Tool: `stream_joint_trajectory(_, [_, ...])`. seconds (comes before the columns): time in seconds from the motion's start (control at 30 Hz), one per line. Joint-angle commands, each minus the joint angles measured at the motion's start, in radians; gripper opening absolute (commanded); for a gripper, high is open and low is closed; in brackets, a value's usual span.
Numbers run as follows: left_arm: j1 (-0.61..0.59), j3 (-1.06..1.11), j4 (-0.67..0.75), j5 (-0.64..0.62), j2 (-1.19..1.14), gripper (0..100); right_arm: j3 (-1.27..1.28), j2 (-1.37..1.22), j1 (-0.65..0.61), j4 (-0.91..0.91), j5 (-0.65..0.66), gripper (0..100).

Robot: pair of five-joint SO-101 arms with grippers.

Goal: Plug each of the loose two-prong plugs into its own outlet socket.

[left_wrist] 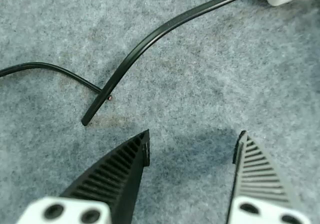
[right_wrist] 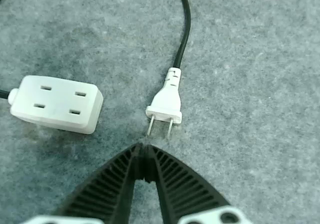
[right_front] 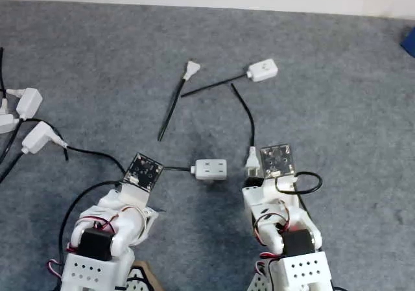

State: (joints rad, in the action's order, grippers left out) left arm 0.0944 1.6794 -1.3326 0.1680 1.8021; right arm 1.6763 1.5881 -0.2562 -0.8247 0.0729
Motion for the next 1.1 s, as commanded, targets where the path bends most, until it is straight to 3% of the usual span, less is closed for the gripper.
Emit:
stream_joint_trajectory(0.0, [0.01,0.015,-0.008,-0.006,0.005,28,0.143,0.001,0.013,0.015,0.005,0.9])
stream_joint_trajectory(0.5, [0.01,0.015,-0.005,-0.006,0.007,28,0.143,0.007,-0.041,0.016,0.009,0.9])
stream_joint_trajectory(0.7, [0.008,0.015,0.017,0.003,0.007,28,0.104,0.008,0.042,0.015,0.272,1.0])
stream_joint_trajectory(0.87, [-0.047,0.01,0.137,0.203,0.008,28,-0.096,-0.001,0.217,-0.007,0.221,1.2])
stream_joint_trajectory(0.93, [-0.102,0.005,0.187,0.247,0.008,27,-0.197,-0.002,0.209,-0.073,0.18,4.6])
stream_joint_trajectory(1.07, [-0.185,-0.013,0.299,0.163,0.005,27,-0.329,-0.054,0.102,-0.15,0.109,12.8])
